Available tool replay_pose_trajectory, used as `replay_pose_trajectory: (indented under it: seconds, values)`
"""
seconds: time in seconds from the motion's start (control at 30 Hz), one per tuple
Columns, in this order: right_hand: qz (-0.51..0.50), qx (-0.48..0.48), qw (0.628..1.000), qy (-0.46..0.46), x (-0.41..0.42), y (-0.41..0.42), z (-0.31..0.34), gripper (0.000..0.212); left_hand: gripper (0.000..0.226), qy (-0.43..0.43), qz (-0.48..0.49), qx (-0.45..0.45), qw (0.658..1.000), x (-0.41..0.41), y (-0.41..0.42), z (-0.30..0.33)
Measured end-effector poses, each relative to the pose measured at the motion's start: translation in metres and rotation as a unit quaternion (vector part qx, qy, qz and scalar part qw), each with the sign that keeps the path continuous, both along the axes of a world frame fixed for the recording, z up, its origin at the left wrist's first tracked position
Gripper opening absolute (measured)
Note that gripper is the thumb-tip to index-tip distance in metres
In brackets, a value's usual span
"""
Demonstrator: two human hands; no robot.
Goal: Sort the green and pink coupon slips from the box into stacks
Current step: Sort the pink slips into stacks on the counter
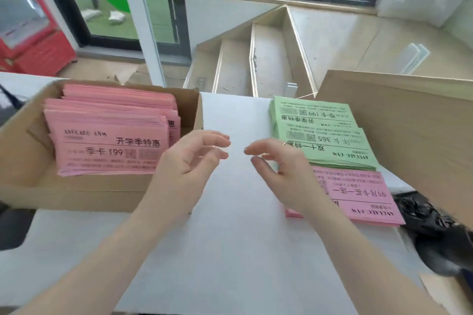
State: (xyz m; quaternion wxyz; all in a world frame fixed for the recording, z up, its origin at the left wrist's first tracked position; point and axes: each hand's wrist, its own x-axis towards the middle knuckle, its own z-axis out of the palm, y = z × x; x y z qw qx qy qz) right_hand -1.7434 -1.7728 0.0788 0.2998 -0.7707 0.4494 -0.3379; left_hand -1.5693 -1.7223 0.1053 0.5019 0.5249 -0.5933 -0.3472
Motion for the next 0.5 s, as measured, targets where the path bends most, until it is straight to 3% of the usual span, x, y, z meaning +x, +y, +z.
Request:
replay_pose_trajectory:
  seconds: [0.1,0.2,0.3,0.4,0.5]
  values:
    - [0.075,-0.019,0.997,0.011,0.05,-0.004,0.008,0.018,0.017,-0.141,0.071,-0.078,0.984,0.063,0.0,0.015]
    - [0.127,-0.054,0.99,0.029,0.099,-0.007,0.015,0.019,0.019,-0.17,0.126,-0.038,0.977,0.127,-0.006,0.023]
    - [0.142,-0.069,0.983,0.089,0.15,-0.013,0.018,0.022,0.021,-0.278,0.126,-0.041,0.952,0.191,-0.02,0.021]
    - [0.142,-0.073,0.964,0.215,0.201,-0.021,0.02,0.035,0.02,-0.457,0.016,-0.101,0.884,0.252,-0.041,0.014]
    - [0.138,-0.085,0.931,0.327,0.248,-0.031,0.02,0.046,0.034,-0.592,-0.069,-0.066,0.8,0.299,-0.061,-0.003]
